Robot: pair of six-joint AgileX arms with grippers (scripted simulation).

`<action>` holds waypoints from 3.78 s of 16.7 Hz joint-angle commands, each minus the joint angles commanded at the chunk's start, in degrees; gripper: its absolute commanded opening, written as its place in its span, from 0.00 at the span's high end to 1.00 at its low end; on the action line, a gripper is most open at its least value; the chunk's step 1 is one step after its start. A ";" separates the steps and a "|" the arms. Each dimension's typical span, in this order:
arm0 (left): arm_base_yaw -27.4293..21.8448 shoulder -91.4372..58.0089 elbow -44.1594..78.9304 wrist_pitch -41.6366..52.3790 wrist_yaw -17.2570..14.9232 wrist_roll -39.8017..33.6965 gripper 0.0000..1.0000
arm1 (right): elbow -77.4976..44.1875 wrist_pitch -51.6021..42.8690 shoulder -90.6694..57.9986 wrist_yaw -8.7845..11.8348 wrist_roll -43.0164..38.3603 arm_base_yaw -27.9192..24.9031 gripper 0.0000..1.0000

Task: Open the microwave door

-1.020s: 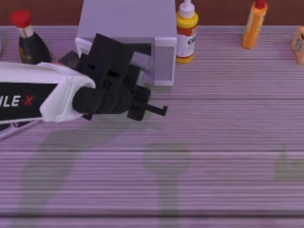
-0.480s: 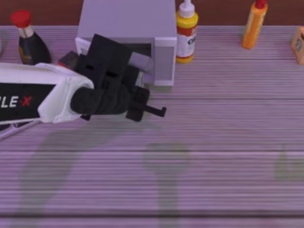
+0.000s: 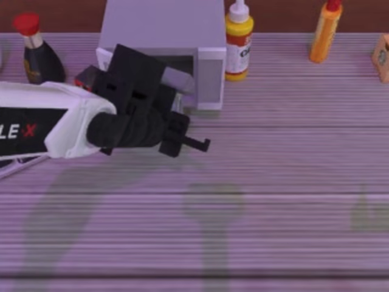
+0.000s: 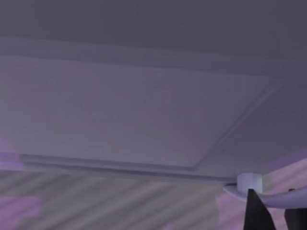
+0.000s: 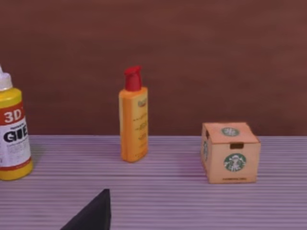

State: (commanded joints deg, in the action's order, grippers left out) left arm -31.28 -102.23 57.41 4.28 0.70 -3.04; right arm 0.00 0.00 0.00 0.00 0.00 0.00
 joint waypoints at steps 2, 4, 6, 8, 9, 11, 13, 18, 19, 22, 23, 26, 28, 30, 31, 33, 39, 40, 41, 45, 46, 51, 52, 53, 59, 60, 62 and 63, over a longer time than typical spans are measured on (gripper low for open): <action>0.00 0.00 0.00 0.00 0.00 0.00 1.00 | 0.00 0.00 0.00 0.00 0.00 0.00 0.00; 0.00 0.00 0.00 0.00 0.00 0.00 1.00 | 0.00 0.00 0.00 0.00 0.00 0.00 0.00; 0.00 0.00 0.00 0.00 0.00 0.00 1.00 | 0.00 0.00 0.00 0.00 0.00 0.00 0.00; 0.00 0.00 0.00 0.00 0.00 0.00 1.00 | 0.00 0.00 0.00 0.00 0.00 0.00 0.00; 0.00 0.00 0.00 0.00 0.00 0.00 1.00 | 0.00 0.00 0.00 0.00 0.00 0.00 0.00; 0.00 0.00 0.00 0.00 0.00 0.00 1.00 | 0.00 0.00 0.00 0.00 0.00 0.00 0.00; 0.00 0.00 0.00 0.00 0.00 0.00 1.00 | 0.00 0.00 0.00 0.00 0.00 0.00 0.00; 0.00 0.00 0.00 0.00 0.00 0.00 1.00 | 0.00 0.00 0.00 0.00 0.00 0.00 0.00; 0.00 0.00 0.00 0.00 0.00 0.00 1.00 | 0.00 0.00 0.00 0.00 0.00 0.00 0.00; -0.09 0.19 -0.34 0.04 -0.87 0.34 1.00 | 0.00 0.00 0.00 0.00 0.00 0.00 0.00; 0.18 0.48 -0.54 -0.09 -1.15 0.84 1.00 | 0.00 0.00 0.00 0.00 0.00 0.00 0.00; 0.87 1.02 -1.27 -0.23 -1.90 2.20 1.00 | 0.00 0.00 0.00 0.00 0.00 0.00 0.00; 0.87 1.02 -1.27 -0.23 -1.90 2.20 1.00 | 0.00 0.00 0.00 0.00 0.00 0.00 0.00; 0.87 1.02 -1.27 -0.23 -1.90 2.20 1.00 | 0.00 0.00 0.00 0.00 0.00 0.00 0.00; 0.87 1.02 -1.27 -0.23 -1.90 2.20 1.00 | 0.00 0.00 0.00 0.00 0.00 0.00 0.00; 0.87 1.02 -1.27 -0.23 -1.90 2.20 1.00 | 0.00 0.00 0.00 0.00 0.00 0.00 0.00; 0.87 1.02 -1.27 -0.23 -1.90 2.20 1.00 | 0.00 0.00 0.00 0.00 0.00 0.00 0.00; 0.87 1.02 -1.27 -0.23 -1.90 2.20 1.00 | 0.00 0.00 0.00 0.00 0.00 0.00 0.00; 0.87 1.02 -1.27 -0.23 -1.90 2.20 1.00 | 0.00 0.00 0.00 0.00 0.00 0.00 0.00; 0.87 1.02 -1.27 -0.23 -1.90 2.20 1.00 | 0.00 0.00 0.00 0.00 0.00 0.00 0.00; 0.87 1.02 -1.27 -0.23 -1.90 2.20 1.00 | 0.00 0.00 0.00 0.00 0.00 0.00 0.00; 0.41 0.94 -1.17 -0.18 -2.40 1.84 1.00 | 0.00 0.00 0.00 0.00 0.00 0.00 0.00; 0.50 0.98 -1.30 -0.15 -2.50 2.03 1.00 | 0.00 0.00 0.00 0.00 0.00 0.00 0.00; 0.81 1.19 -1.62 -0.14 -2.78 2.55 1.00 | 0.00 0.00 0.00 0.00 0.00 0.00 0.00; 1.85 2.04 -2.49 -0.33 -3.94 4.57 1.00 | 0.00 0.00 0.00 0.00 0.00 0.00 0.00; 1.85 2.04 -2.49 -0.33 -3.94 4.57 1.00 | 0.00 0.00 0.00 0.00 0.00 0.00 0.00; 1.85 2.04 -2.49 -0.33 -3.94 4.57 1.00 | 0.00 0.00 0.00 0.00 0.00 0.00 0.00; 1.85 2.04 -2.49 -0.33 -3.94 4.57 1.00 | 0.00 0.00 0.00 0.00 0.00 0.00 0.00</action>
State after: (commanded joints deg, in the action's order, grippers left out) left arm -29.43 -100.19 54.92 3.94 -3.25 1.52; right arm 0.00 0.00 0.00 0.00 0.00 0.00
